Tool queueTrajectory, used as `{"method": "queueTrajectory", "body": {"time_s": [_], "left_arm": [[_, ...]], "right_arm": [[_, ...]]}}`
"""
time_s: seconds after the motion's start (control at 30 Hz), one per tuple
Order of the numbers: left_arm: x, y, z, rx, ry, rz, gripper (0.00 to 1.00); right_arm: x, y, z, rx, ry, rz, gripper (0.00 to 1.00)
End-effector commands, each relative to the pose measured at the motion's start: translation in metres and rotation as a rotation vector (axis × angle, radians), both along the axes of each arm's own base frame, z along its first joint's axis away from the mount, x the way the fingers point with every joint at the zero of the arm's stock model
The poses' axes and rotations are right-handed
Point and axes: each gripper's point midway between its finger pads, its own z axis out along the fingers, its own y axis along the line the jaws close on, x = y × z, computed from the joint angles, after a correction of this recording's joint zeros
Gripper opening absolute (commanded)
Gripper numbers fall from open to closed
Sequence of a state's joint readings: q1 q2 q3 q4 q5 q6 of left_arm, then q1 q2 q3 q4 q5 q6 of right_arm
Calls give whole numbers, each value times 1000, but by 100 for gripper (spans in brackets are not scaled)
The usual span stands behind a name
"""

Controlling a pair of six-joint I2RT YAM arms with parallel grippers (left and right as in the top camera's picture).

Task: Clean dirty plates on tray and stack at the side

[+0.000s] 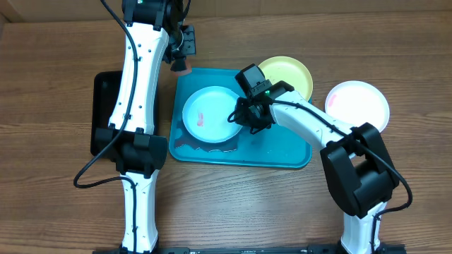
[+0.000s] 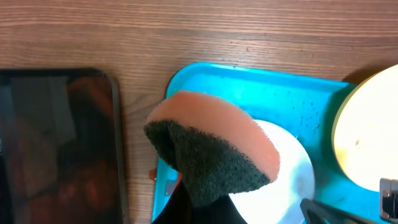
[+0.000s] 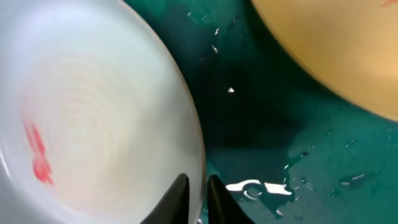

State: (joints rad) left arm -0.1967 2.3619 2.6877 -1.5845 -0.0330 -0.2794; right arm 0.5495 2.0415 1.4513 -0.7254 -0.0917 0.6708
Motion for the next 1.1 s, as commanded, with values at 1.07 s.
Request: {"method": "queueTrajectory", "body": {"time_s": [1.07], "left_arm": [[-12,-12,-28,-15,97,-39,4]], "right_arm": [[21,1,-6,-1,-68,149,4]]}}
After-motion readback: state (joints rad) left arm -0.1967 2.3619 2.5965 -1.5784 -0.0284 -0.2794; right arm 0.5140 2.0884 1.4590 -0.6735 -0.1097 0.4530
